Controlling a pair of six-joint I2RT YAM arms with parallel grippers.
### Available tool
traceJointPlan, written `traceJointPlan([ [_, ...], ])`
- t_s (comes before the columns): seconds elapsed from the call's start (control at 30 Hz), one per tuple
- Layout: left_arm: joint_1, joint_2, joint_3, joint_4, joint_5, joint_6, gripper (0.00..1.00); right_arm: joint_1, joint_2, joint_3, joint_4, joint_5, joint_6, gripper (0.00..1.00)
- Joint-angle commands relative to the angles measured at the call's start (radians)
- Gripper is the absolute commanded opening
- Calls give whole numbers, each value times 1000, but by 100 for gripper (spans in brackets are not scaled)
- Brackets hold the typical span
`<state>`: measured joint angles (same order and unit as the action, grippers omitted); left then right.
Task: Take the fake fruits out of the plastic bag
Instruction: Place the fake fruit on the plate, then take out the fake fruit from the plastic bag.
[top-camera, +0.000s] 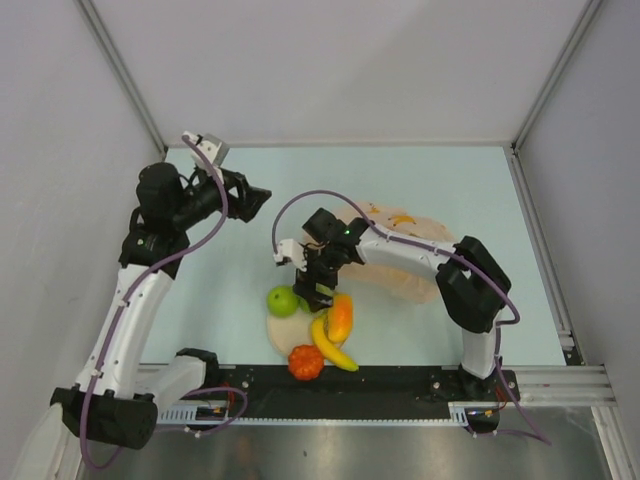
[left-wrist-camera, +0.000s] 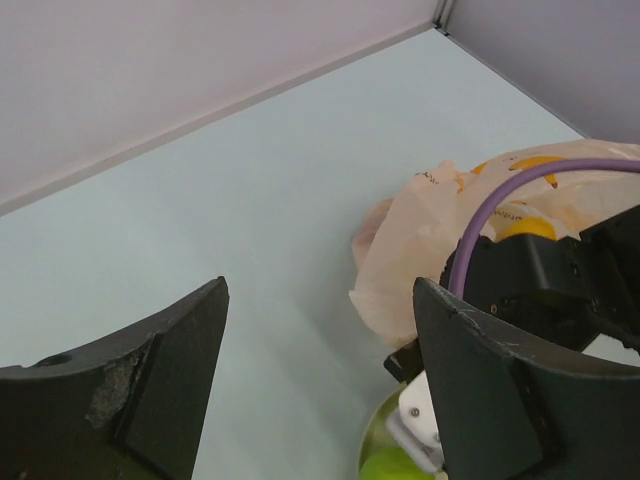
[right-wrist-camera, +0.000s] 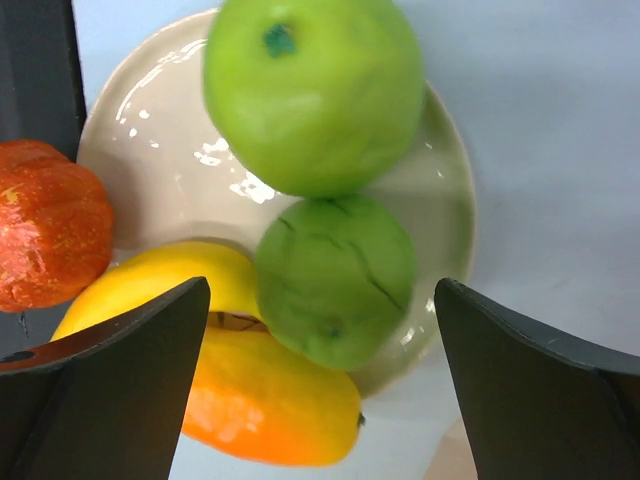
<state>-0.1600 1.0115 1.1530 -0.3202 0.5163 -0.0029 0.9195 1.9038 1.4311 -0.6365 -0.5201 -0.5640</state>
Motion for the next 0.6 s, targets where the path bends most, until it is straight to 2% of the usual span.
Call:
traceJointPlan([
  [0.0,5,36,14,64,65,-45,80,-68,-127,28,-29,-6,26,100],
  [0.1,-16,70,16,58,90,-16,82,-96,-236,64,-116,-46,15,100],
  [0.2,-67,85,10,1,131,96,91,-117,-366,83,-216,-73,9,100],
  [0.4,-297,104,-3,-146,197,311,92,-260,-612,55,-295,-60,71,97],
  [0.47,-351,142,8,-175,170,361,93,-325,-638,31,-298,-19,91,95],
  [0.57,-438,193,39,-207,121,435,96,-413,-644,14,-330,-35,99,87],
])
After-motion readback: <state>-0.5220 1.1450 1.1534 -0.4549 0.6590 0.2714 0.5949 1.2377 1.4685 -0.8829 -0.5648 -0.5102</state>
